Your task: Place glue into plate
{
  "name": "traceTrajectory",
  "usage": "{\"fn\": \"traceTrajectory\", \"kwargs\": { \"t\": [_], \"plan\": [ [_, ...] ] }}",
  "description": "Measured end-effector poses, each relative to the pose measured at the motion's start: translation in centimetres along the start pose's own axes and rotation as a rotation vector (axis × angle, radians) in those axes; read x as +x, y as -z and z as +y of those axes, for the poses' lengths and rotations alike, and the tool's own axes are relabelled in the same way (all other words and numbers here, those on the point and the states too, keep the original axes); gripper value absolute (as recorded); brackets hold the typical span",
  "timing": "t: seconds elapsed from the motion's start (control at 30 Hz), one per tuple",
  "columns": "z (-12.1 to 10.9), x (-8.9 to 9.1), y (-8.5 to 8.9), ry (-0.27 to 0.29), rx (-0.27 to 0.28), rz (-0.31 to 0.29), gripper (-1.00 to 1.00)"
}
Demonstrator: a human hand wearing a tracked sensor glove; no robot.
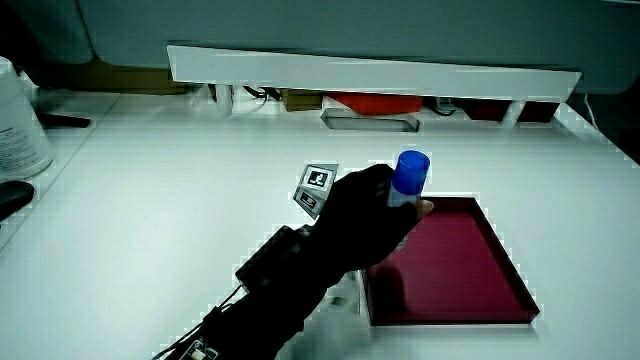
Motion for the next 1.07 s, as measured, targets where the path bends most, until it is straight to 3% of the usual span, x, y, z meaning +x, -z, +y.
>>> {"fn": "traceTrajectory", "kwargs": {
  "t": [0.27, 0.47, 0.5, 0.53, 0.67, 0.87, 0.97, 1.07],
  "plan": [
    [-0.1, -1.2, 1.4, -0.083, -0.041, 0.040, 0.00],
    [-0.1, -1.7, 1.6, -0.091, -0.047, 0.024, 0.00],
    [-0.1, -1.6, 1.6, -0.120, -0.050, 0.040, 0.00],
    [0.0, -1.6, 1.6, -0.095, -0.048, 0.024, 0.00],
    [-0.1, -1.7, 1.6, -0.114, -0.054, 0.019, 0.00],
    [-0.1, -2.0, 1.7, -0.129, -0.061, 0.002, -0.33],
    [-0.2, -1.9, 1.8, -0.154, -0.089, 0.011, -0.50],
    [-0.4, -1.7, 1.4, -0.141, -0.144, -0.037, -0.67]
  ]
}}
